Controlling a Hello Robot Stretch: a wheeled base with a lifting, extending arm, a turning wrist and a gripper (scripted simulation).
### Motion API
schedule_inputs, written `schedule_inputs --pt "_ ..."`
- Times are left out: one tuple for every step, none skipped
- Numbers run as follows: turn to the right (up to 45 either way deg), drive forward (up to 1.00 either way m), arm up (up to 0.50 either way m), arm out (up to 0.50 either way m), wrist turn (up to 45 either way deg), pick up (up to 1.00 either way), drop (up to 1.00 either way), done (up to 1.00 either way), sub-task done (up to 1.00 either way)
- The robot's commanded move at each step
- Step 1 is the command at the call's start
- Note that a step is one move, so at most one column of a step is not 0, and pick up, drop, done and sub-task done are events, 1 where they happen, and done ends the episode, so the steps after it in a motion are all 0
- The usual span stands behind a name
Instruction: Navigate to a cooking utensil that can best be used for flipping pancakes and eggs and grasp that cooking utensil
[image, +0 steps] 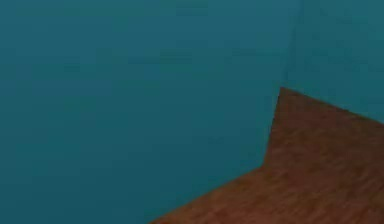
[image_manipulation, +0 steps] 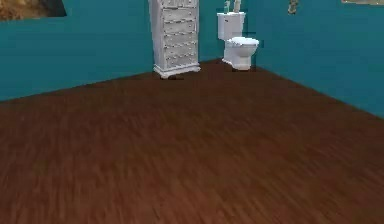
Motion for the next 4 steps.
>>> schedule_inputs --pt "45.0 0.00 0.00 0.00 0.0 0.00 0.00 0.00 0.00" --pt "0.0 1.00 0.00 0.00 0.0 0.00 0.00 0.00 0.00" --pt "0.0 0.75 0.00 0.00 0.0 0.00 0.00 0.00 0.00" --pt "-24.0 0.00 0.00 0.00 0.0 0.00 0.00 0.00 0.00"
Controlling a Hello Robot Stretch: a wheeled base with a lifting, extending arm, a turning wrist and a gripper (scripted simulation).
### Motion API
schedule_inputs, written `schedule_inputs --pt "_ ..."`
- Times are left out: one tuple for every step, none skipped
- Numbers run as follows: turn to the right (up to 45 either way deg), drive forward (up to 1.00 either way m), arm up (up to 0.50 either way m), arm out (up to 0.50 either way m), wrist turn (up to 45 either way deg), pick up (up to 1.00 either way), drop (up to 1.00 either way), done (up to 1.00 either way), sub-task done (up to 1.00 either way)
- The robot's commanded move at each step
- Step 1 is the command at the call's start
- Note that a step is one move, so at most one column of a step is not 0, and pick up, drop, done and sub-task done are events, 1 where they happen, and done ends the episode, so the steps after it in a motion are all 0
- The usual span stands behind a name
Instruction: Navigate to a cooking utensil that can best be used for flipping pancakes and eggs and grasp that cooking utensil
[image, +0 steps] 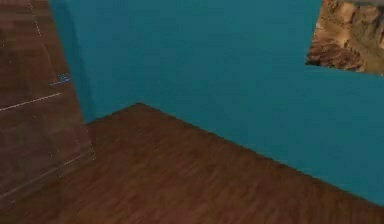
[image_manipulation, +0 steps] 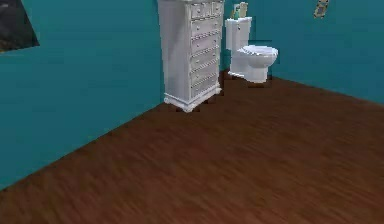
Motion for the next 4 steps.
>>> schedule_inputs --pt "0.0 0.45 0.00 0.00 0.0 0.00 0.00 0.00 0.00" --pt "-45.0 0.00 0.00 0.00 0.0 0.00 0.00 0.00 0.00" --pt "0.0 1.00 0.00 0.00 0.0 0.00 0.00 0.00 0.00" --pt "-33.0 0.00 0.00 0.00 0.0 0.00 0.00 0.00 0.00"
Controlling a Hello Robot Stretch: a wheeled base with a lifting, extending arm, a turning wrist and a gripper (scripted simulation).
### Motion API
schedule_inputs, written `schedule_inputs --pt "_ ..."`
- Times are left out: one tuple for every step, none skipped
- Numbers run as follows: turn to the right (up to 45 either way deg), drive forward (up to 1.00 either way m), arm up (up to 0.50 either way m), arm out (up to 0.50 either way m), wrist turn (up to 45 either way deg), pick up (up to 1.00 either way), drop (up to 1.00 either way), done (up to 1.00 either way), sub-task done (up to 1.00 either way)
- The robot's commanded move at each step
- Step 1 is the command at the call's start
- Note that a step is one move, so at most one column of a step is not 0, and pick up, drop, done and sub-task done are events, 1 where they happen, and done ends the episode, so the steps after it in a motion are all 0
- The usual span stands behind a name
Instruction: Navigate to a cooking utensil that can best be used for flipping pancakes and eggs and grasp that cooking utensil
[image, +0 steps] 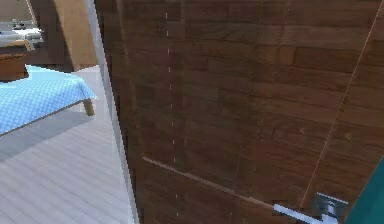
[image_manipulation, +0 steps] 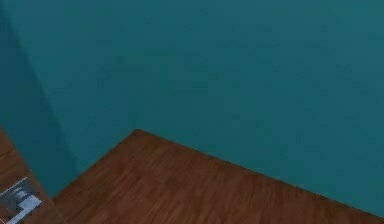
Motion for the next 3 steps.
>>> schedule_inputs --pt "0.0 0.05 0.00 0.00 0.0 0.00 0.00 0.00 0.00" --pt "-42.0 0.00 0.00 0.00 0.0 0.00 0.00 0.00 0.00" --pt "0.0 1.00 0.00 0.00 0.0 0.00 0.00 0.00 0.00"
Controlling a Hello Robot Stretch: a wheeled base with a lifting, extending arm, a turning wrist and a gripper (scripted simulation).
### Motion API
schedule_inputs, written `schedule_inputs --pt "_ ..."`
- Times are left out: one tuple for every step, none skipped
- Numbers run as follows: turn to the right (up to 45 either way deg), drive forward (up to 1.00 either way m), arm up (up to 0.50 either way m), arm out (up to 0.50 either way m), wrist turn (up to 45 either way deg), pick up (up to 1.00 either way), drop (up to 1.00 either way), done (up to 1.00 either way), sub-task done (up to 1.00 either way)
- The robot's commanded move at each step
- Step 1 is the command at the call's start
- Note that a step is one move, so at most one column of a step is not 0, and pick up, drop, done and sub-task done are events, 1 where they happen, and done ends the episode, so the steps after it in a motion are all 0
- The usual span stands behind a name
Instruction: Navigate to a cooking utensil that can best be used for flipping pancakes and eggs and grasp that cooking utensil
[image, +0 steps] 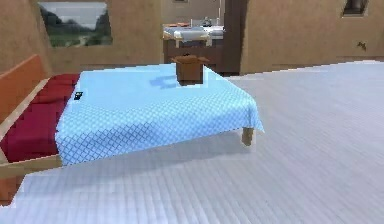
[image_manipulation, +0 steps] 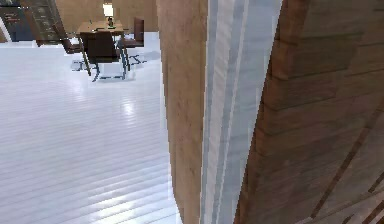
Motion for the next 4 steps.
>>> schedule_inputs --pt "-3.0 0.00 0.00 0.00 0.0 0.00 0.00 0.00 0.00" --pt "0.0 0.10 0.00 0.00 0.0 0.00 0.00 0.00 0.00" --pt "45.0 0.00 0.00 0.00 0.0 0.00 0.00 0.00 0.00" --pt "6.0 0.00 0.00 0.00 0.0 0.00 0.00 0.00 0.00"
